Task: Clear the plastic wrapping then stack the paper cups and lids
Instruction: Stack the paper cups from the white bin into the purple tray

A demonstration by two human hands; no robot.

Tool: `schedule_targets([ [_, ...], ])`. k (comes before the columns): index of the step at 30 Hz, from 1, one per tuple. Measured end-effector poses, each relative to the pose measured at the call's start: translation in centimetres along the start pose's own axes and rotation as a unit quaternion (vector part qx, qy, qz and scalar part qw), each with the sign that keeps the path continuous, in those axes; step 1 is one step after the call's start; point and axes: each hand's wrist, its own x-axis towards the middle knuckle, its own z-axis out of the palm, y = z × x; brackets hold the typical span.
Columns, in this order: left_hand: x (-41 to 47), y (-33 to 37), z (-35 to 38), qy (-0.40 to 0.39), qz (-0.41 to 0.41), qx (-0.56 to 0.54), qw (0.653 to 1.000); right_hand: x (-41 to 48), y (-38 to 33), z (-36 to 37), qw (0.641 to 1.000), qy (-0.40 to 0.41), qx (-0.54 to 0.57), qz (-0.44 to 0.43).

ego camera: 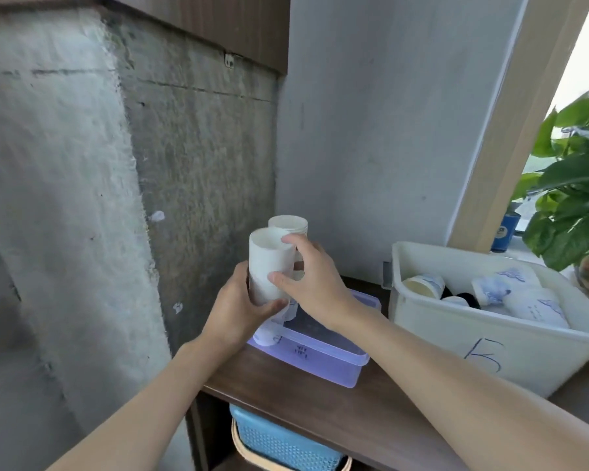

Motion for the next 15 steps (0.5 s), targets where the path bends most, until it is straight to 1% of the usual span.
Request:
schedule_targets([
  [3, 0.0, -0.4, 0.0, 0.008, -0.011, -0.004, 1.000, -0.2, 0.6, 0.5, 1.000, -0.007, -0.007, 0.013],
  [9, -0.2, -0.5, -0.3, 0.009, -0.026, 0.008, 1.000, -0.4, 0.7, 1.0, 1.000, -0.020, 0.012, 0.001],
  [12, -0.6, -0.3, -0.7, 0.010, -0.021, 0.025, 0.999, -0.8, 0.6, 0.5, 0.999, -0.032, 0.001, -0.002],
  [15, -1.4, 0.2, -1.2, 0.044, 0.001, 0.033, 0.998, -1.7, 0.2, -0.8, 1.000, -0.030, -0.009, -0.003],
])
